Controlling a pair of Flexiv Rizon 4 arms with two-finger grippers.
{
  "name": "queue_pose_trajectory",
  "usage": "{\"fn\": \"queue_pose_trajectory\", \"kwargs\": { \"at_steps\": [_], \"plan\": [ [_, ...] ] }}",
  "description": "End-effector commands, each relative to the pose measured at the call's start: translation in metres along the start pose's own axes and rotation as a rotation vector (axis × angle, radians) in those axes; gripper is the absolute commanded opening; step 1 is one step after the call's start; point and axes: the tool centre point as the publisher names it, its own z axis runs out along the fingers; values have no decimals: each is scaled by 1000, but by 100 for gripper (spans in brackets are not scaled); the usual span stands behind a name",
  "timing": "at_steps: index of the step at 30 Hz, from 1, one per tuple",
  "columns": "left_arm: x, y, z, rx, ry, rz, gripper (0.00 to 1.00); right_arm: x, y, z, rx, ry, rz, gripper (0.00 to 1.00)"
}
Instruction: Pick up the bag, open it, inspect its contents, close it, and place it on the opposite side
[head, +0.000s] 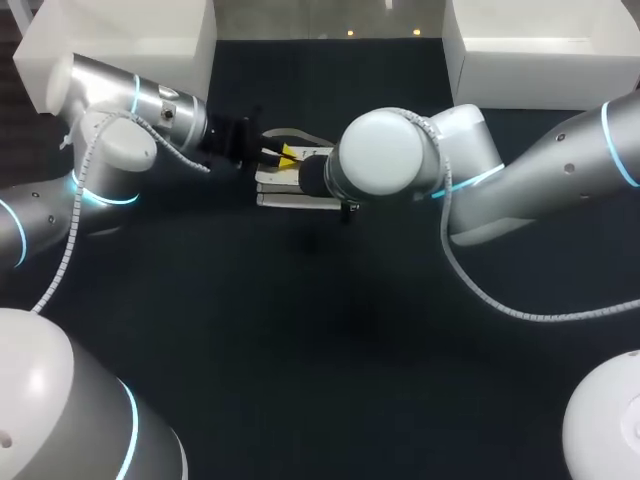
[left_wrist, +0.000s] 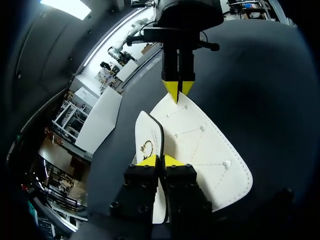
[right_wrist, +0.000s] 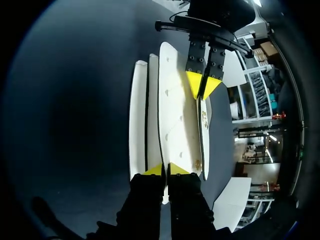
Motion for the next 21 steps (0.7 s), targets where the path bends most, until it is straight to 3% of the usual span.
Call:
{"fn": "queue_pose_trajectory", "kwargs": {
  "at_steps": [1,4,12,13,14,21],
  "plan": [
    [-2,-2,1,-13,-15,9,48,3,-2,2,1,-4,0,0],
    [-6,-12,2,-31,-16,42,46,3,-2,2,1,-4,0,0],
    [-6,-29,13,-42,7,106,27,3,-2,2,1,-4,0,0],
    [-6,-29,15,-58,12,112,19,3,-2,2,1,-4,0,0],
    [-6,-28,17,-64,19,114,0,3,-2,2,1,-4,0,0],
    [3,-13,15,-82,60,93,0,3,-2,2,1,-4,0,0]
  ]
}}
